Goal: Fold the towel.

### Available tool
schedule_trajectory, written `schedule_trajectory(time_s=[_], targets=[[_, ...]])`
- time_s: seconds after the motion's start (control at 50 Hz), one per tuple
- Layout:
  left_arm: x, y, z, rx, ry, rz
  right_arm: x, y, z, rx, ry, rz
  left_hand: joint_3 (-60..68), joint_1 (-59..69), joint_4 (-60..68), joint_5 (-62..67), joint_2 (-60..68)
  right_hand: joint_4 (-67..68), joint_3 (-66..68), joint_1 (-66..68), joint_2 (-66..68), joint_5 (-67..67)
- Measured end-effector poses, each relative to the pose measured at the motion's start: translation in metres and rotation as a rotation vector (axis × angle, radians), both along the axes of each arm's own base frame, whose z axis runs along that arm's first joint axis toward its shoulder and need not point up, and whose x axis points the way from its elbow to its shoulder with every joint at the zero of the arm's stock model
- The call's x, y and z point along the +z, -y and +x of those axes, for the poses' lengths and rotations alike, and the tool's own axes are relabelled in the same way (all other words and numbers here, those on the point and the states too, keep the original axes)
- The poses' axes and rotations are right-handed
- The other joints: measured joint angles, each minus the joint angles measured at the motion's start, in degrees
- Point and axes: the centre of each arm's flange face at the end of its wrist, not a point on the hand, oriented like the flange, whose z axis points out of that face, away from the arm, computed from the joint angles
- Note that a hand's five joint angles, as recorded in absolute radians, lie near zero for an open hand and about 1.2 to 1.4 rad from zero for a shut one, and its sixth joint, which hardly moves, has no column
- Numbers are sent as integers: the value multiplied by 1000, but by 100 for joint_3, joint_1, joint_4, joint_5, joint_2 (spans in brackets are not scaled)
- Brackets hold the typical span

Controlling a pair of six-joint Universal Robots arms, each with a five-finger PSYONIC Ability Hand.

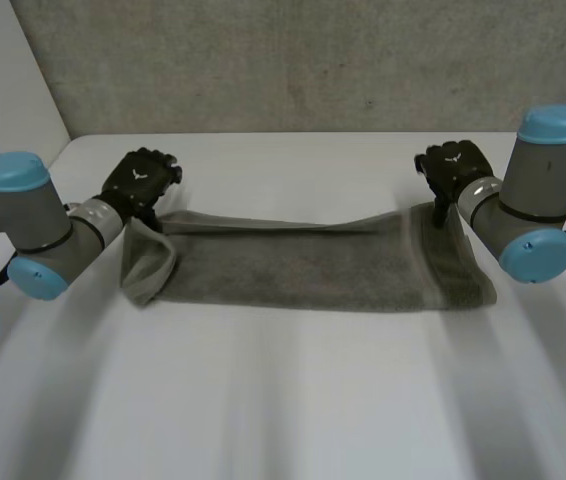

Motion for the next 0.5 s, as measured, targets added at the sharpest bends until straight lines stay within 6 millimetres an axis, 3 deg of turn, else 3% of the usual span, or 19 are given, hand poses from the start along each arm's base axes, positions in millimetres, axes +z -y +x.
schedule_trajectory(time_s=[0.1,0.26,0.32,0.4,0.5], targets=[[20,0,-1,1,-11,-36,25,0,0,-20,20,-46,0,0,0,-11,0,-586,-576,-531,-492,-374],[74,-14,-5,-17,-44,-110,100,-16,-7,-32,102,-163,0,0,0,-33,-12,-586,-585,-533,-492,-374],[91,-18,-6,-23,-71,-128,118,-26,-9,-26,124,-175,0,0,0,-32,-14,-586,-585,-533,-492,-374],[105,-21,-6,-32,-111,-144,131,-42,-10,-8,134,-159,196,192,149,183,191,-586,-585,-536,-492,-374],[104,-20,-8,-58,-141,-135,130,-61,-11,31,127,-110,752,785,679,862,748,-586,-585,-560,-491,-374]])
